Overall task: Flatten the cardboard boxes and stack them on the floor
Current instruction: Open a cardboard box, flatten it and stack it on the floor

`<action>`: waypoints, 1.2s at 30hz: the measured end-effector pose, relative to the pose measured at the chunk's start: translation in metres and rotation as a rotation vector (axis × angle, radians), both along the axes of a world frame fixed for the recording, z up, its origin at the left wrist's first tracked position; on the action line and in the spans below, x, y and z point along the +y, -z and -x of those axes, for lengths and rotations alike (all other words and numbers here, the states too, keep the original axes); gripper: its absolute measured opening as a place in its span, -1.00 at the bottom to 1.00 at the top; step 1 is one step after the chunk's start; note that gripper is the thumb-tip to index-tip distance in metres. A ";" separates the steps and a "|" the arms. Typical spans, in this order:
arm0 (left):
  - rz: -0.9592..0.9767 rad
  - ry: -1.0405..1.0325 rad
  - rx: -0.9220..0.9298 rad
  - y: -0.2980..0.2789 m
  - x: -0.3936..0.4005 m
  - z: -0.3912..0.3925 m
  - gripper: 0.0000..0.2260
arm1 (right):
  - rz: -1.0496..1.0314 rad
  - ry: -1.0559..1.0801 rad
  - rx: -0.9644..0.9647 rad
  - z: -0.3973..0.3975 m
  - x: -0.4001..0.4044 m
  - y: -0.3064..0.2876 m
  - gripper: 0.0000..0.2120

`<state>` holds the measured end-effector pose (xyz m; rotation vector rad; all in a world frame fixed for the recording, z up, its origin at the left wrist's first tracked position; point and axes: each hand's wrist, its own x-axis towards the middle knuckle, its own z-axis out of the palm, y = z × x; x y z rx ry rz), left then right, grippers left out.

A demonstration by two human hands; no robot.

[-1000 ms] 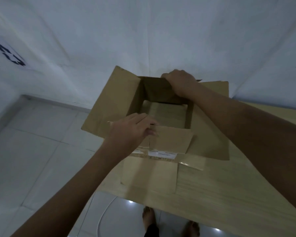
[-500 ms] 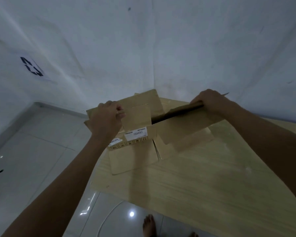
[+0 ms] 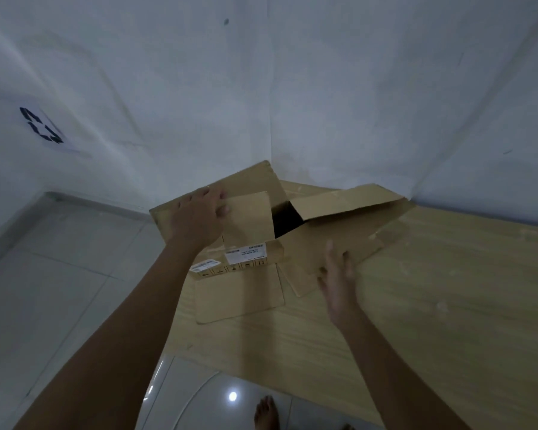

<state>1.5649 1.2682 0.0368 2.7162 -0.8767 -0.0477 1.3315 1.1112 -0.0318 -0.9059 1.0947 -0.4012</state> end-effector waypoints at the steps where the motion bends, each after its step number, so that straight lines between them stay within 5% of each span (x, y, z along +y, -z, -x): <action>1: -0.014 0.018 0.038 -0.001 -0.001 -0.004 -0.82 | 0.010 -0.021 -0.015 -0.007 0.008 -0.002 -0.20; 4: -0.048 0.055 0.072 -0.005 -0.005 -0.013 -0.75 | -0.035 0.103 -0.052 -0.030 0.018 -0.017 -0.49; 7: -0.065 0.006 0.088 -0.011 -0.006 -0.018 -0.56 | -0.188 0.246 -0.174 -0.038 0.014 -0.033 -0.36; 11: -0.239 -0.090 0.233 -0.009 -0.001 -0.025 -0.06 | -0.187 0.316 -0.126 -0.031 0.009 -0.048 -0.29; 13: -0.228 -0.095 0.215 -0.006 0.003 -0.027 0.00 | -0.188 0.315 -0.109 -0.027 0.009 -0.052 -0.30; 17: -0.049 -0.035 0.183 -0.013 0.009 -0.024 -0.19 | -0.136 0.272 -0.079 -0.031 0.010 -0.052 -0.37; 22: 0.156 0.093 0.095 -0.025 0.020 0.018 -0.68 | -0.192 0.220 -0.166 -0.048 0.009 -0.054 -0.43; 27: 0.157 0.193 0.064 -0.024 0.025 0.074 -0.73 | -0.167 0.157 -0.289 -0.068 0.009 -0.064 -0.45; 32: 0.152 0.195 0.156 -0.005 0.018 0.127 -0.63 | -0.084 0.073 -0.207 -0.083 0.024 -0.066 0.08; 36: 0.185 0.313 0.314 -0.004 0.019 0.140 -0.60 | 0.073 0.200 -0.223 -0.079 0.021 -0.062 -0.49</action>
